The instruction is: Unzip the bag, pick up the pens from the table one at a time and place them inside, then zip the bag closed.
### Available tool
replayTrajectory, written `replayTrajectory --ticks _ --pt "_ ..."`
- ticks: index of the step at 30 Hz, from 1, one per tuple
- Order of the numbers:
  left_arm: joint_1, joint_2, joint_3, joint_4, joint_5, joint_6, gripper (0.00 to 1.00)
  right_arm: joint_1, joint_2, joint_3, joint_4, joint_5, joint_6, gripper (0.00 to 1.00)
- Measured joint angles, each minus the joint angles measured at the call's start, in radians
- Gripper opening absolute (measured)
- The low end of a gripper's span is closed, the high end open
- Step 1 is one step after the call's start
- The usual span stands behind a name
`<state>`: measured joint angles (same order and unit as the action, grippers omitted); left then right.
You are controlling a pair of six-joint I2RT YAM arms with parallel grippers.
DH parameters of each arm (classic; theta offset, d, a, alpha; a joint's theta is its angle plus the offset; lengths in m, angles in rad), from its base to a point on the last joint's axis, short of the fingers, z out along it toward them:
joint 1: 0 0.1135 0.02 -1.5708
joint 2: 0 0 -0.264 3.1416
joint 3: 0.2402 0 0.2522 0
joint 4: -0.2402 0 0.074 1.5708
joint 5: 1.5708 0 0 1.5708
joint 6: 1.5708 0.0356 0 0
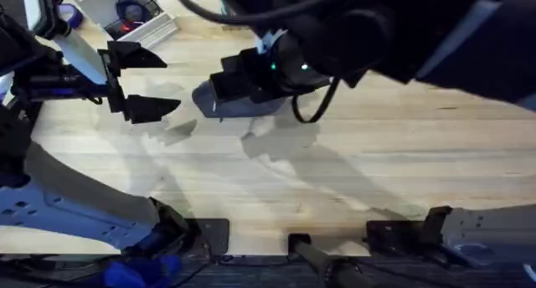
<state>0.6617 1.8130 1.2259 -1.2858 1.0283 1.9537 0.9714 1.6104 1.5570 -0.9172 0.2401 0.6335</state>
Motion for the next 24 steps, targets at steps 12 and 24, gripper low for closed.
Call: replayTrajectory --ticks 12,24 --pt "0.0 0.0 0.0 0.0 0.0 0.0 0.993 0.046 0.106 0.0 0.055 -0.021 0.066 0.995" --pt "0.0 0.0 0.0 0.0 0.0 0.0 0.993 0.087 0.241 0.125 0.057 -0.031 0.096 0.995"
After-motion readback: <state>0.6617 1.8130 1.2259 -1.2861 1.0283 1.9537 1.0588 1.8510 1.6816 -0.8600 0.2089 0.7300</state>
